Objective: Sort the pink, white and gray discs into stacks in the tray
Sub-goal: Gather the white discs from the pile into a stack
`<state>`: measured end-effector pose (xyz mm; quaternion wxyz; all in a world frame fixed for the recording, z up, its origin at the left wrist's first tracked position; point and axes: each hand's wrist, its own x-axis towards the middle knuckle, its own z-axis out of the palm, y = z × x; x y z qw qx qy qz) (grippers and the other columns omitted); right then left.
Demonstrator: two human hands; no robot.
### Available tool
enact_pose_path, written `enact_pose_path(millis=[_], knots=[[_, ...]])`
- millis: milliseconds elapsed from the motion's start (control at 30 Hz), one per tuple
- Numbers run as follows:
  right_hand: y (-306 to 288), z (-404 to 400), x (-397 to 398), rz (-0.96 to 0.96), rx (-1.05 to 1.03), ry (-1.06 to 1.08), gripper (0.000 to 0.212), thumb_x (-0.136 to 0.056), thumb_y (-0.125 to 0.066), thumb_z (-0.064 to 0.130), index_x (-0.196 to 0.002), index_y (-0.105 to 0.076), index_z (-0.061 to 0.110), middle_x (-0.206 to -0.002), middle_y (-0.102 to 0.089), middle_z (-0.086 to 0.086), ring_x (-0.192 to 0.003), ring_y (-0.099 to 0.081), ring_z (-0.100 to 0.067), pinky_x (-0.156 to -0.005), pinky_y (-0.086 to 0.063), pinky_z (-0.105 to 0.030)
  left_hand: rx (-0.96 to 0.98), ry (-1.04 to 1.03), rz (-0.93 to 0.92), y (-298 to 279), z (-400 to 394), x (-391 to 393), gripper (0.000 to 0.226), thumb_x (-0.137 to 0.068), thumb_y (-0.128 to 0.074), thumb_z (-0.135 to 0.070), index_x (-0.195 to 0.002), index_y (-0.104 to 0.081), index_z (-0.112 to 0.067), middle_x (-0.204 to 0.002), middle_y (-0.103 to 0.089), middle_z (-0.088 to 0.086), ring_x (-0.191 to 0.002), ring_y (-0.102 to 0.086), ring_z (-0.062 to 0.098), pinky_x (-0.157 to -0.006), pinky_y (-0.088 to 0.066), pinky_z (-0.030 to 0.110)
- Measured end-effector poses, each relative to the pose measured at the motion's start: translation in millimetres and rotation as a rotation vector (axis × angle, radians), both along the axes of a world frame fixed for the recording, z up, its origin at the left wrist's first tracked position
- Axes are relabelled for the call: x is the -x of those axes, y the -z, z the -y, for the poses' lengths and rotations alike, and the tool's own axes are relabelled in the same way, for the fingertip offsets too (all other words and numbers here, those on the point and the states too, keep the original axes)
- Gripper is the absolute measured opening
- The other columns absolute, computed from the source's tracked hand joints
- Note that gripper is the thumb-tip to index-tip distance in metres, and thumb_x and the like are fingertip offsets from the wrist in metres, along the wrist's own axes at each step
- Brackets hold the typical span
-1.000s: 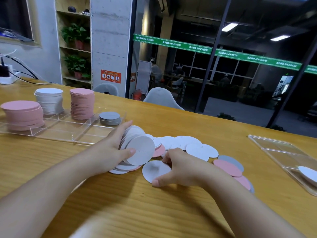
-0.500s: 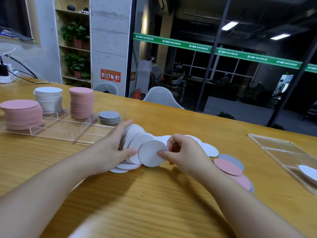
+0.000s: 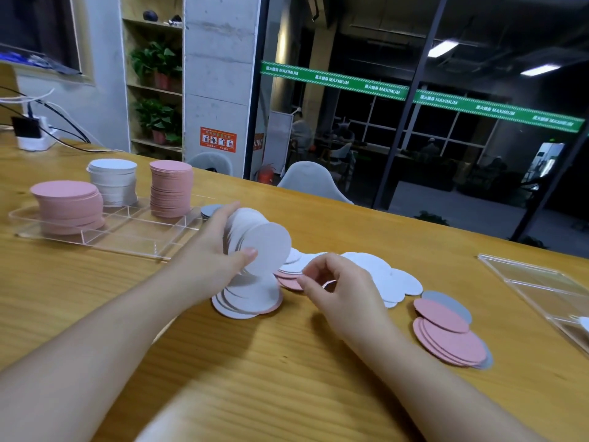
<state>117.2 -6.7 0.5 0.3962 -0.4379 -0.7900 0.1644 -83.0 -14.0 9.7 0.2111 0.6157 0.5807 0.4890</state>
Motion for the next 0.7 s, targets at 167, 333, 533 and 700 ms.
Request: enact_pose_path(millis=[167, 333, 533, 700], knots=[[10, 2, 22, 0.155, -0.120, -0.124, 0.019, -0.085, -0.066, 0.031, -0.100, -0.064, 0.020, -0.097, -0.057, 0.014, -0.092, -0.047, 0.002, -0.084, -0.035, -0.010, -0.029, -0.172, 0.040, 3, -7, 12, 0.076, -0.084, -0.067, -0.024, -0.145, -0.023, -0.030, -0.146, -0.036, -0.002, -0.133, -0.036, 0.018, -0.111, -0.029, 0.044], [16, 4, 36, 0.263, -0.135, -0.176, 0.037, -0.086, -0.063, 0.037, -0.118, -0.059, 0.017, -0.121, -0.054, 0.007, -0.117, -0.040, -0.004, -0.092, -0.018, 0.001, -0.023, -0.202, 0.040, 5, -9, 12, 0.075, -0.084, -0.066, -0.024, -0.146, -0.022, -0.026, -0.148, -0.034, -0.002, -0.134, -0.034, 0.017, -0.112, -0.027, 0.040], [10, 3, 37, 0.343, -0.031, -0.154, 0.036, -0.085, -0.060, 0.045, -0.106, -0.062, 0.016, -0.103, -0.063, 0.003, -0.099, -0.052, -0.008, -0.083, -0.039, -0.023, -0.001, -0.200, 0.043, 3, -8, 13, 0.075, -0.085, -0.065, -0.027, -0.146, -0.021, -0.028, -0.149, -0.032, -0.003, -0.135, -0.034, 0.018, -0.112, -0.027, 0.042], [-5, 0, 41, 0.357, 0.068, -0.147, 0.038, -0.083, -0.057, 0.050, -0.085, -0.065, 0.013, -0.080, -0.063, -0.002, -0.074, -0.054, -0.012, -0.077, -0.044, -0.035, -0.012, -0.191, 0.071, -1, -4, 11, 0.073, -0.086, -0.064, -0.021, -0.146, -0.022, -0.025, -0.149, -0.031, -0.002, -0.135, -0.032, 0.017, -0.111, -0.026, 0.034]])
